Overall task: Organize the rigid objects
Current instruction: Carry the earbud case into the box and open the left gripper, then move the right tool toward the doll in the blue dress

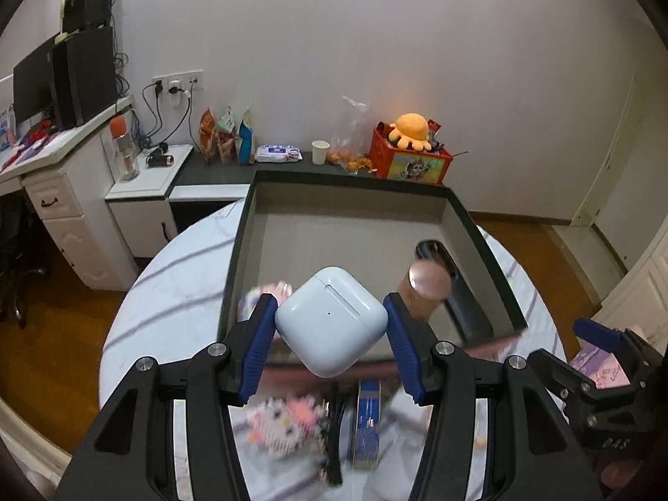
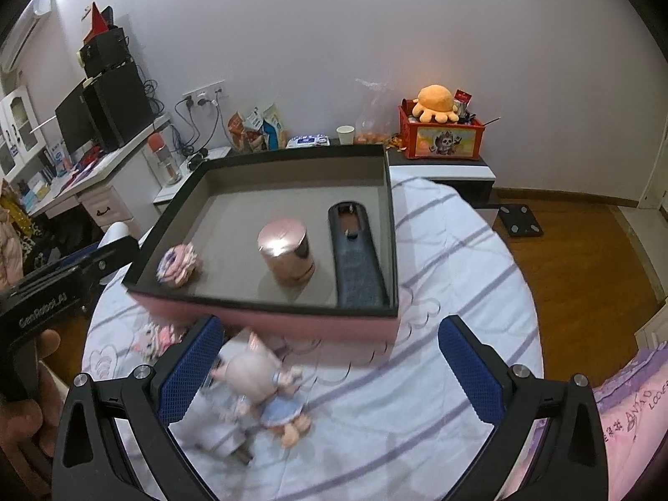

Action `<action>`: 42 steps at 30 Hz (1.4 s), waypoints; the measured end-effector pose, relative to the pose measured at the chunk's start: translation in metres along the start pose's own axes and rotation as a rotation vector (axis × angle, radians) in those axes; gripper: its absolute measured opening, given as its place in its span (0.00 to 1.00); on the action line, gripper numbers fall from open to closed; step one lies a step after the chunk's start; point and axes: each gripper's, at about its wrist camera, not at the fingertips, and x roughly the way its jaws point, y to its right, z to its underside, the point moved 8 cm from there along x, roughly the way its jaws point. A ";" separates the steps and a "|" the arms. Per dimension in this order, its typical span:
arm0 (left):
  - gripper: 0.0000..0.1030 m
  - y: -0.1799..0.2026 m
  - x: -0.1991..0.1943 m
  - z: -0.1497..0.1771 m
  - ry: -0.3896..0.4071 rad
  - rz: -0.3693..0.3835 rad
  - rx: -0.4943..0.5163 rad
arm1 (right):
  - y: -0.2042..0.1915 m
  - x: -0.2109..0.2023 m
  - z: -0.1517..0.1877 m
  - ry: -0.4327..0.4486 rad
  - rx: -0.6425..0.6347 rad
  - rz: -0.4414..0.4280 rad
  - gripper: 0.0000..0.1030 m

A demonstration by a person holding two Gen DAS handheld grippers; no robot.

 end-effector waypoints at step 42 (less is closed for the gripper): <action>1.00 -0.002 0.059 -0.009 -0.062 -0.094 0.011 | 0.029 0.016 -0.021 0.003 0.081 0.017 1.00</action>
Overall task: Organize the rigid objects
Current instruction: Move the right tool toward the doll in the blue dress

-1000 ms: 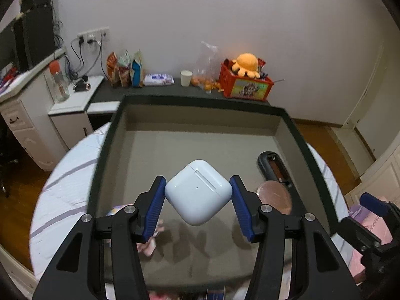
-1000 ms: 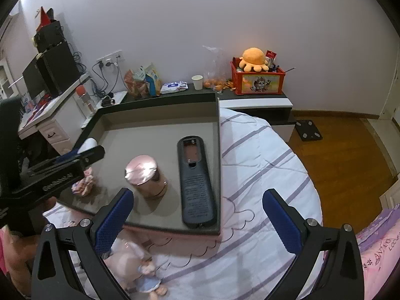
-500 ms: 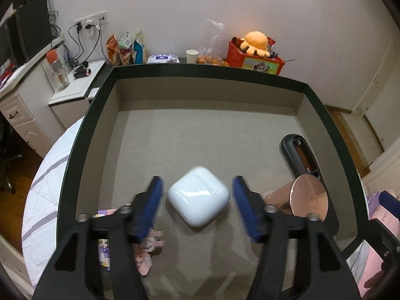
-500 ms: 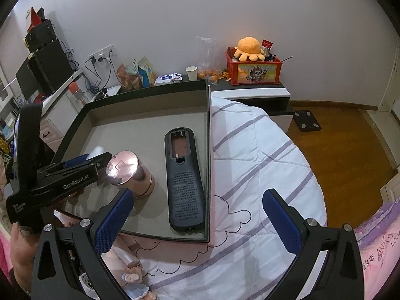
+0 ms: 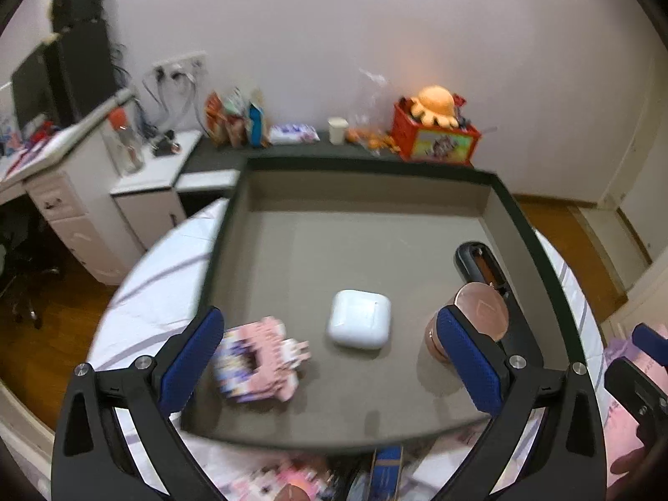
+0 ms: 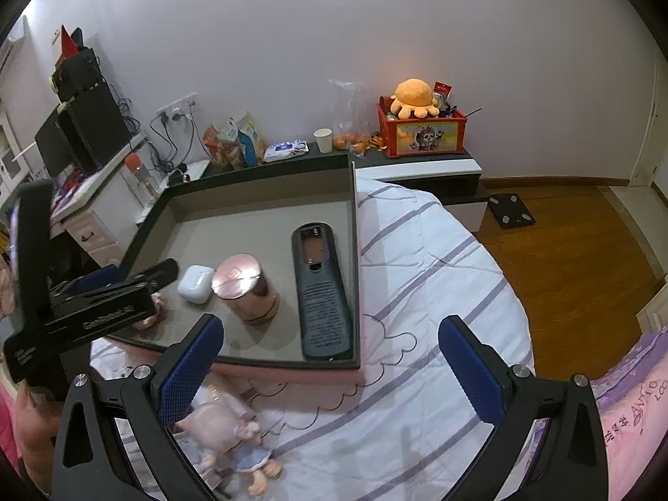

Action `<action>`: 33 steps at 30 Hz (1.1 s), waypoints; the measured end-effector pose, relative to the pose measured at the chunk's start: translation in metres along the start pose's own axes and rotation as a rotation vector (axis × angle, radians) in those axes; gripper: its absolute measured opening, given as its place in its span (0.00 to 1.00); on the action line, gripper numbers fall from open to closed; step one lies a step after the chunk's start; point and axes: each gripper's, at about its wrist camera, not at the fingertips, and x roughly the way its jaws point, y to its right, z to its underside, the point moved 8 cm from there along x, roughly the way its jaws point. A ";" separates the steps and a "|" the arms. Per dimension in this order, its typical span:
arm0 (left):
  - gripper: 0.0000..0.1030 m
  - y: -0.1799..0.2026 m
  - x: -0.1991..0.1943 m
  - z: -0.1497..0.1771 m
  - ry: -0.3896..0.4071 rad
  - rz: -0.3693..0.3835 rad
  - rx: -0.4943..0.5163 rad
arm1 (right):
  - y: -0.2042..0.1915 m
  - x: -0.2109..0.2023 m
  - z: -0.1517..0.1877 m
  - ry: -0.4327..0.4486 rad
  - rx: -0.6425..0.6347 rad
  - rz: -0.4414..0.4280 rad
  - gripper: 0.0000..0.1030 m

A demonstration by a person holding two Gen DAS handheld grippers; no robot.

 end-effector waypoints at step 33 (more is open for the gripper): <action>1.00 -0.030 -0.129 0.117 0.032 -0.089 -0.047 | -0.032 -0.054 0.085 -0.031 -0.067 -0.076 1.00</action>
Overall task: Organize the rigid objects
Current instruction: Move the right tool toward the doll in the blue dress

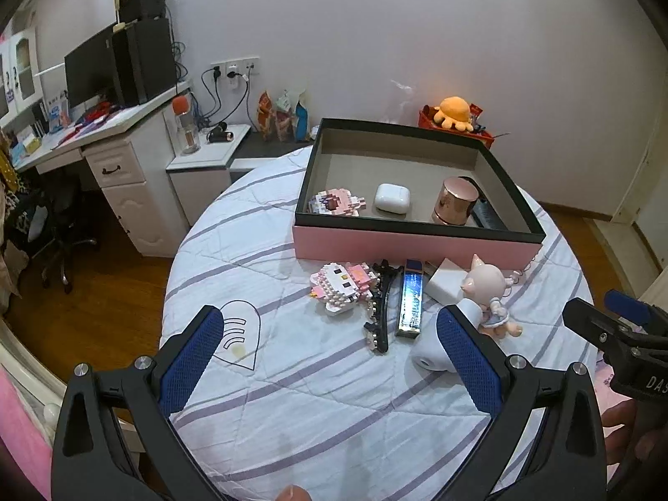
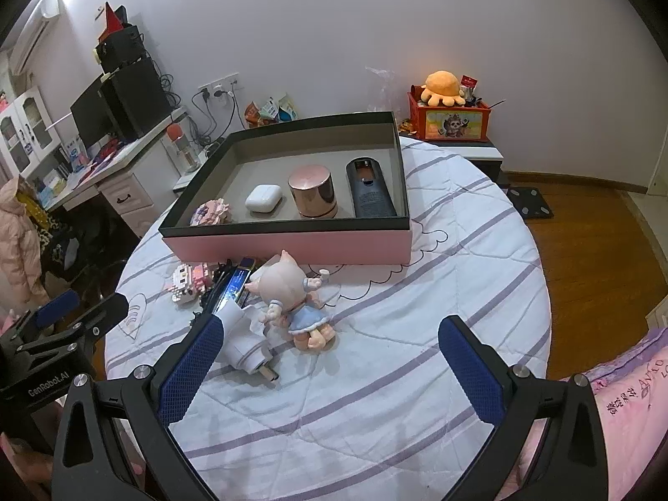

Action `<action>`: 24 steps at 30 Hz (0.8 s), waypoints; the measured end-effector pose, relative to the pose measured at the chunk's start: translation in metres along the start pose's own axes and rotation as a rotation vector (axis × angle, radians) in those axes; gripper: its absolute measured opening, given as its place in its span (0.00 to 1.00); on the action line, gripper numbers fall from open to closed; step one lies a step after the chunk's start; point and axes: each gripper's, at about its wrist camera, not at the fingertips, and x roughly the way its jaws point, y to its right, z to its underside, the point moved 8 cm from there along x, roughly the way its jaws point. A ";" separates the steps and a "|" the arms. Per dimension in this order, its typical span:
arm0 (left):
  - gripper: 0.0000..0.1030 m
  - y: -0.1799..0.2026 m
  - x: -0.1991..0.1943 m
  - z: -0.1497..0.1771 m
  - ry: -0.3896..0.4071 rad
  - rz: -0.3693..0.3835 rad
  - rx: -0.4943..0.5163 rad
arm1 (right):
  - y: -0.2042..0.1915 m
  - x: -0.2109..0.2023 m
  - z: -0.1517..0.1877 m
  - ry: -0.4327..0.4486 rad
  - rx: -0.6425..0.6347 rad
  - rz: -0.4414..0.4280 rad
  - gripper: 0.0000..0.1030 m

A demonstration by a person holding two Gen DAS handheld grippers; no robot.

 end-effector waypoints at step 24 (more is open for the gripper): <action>1.00 -0.002 0.033 0.001 -0.063 -0.013 -0.001 | 0.001 0.048 0.009 -0.124 -0.101 0.035 1.00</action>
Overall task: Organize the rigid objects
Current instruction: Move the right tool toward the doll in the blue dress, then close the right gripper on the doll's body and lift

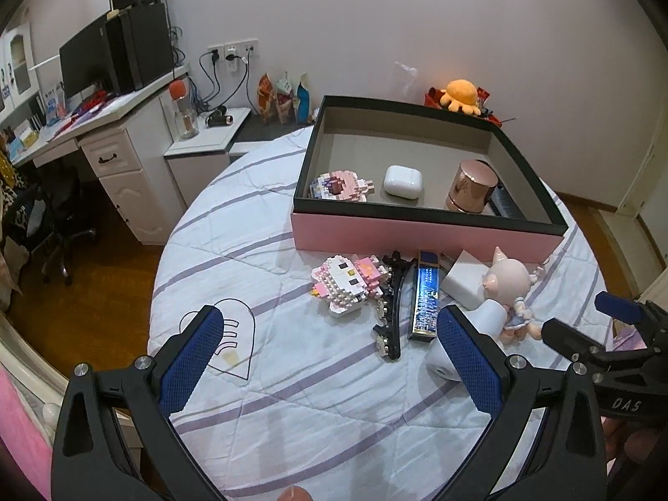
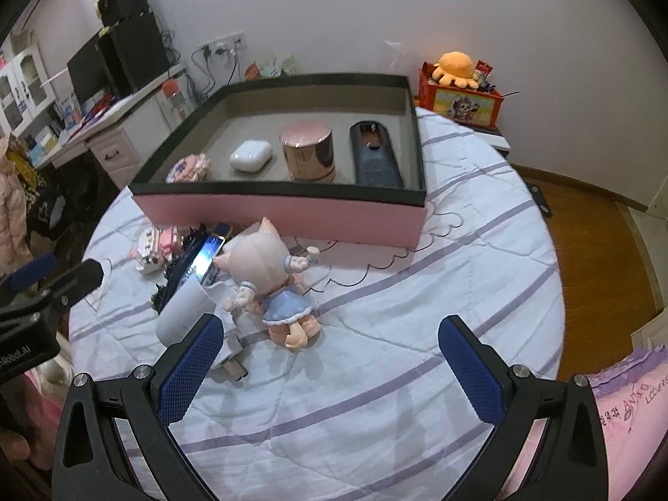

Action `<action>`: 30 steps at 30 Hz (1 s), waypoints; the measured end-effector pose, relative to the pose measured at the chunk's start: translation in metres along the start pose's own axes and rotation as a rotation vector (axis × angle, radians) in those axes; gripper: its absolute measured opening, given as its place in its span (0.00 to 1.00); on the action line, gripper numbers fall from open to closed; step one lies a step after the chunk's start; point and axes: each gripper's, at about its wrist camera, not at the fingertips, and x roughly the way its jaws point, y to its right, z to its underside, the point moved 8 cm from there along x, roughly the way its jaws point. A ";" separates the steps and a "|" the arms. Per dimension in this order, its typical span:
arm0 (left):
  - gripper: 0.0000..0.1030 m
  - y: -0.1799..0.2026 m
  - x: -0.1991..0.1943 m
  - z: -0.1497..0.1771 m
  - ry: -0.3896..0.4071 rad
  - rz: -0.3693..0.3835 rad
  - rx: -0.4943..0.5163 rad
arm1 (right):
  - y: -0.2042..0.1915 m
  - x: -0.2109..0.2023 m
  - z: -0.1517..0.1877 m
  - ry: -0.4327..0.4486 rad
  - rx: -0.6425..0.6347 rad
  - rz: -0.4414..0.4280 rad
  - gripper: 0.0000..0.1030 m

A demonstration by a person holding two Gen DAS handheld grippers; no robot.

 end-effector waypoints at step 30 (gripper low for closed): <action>1.00 0.002 0.046 -0.003 -0.072 0.001 -0.007 | -0.016 0.056 -0.007 -0.066 -0.115 -0.062 0.44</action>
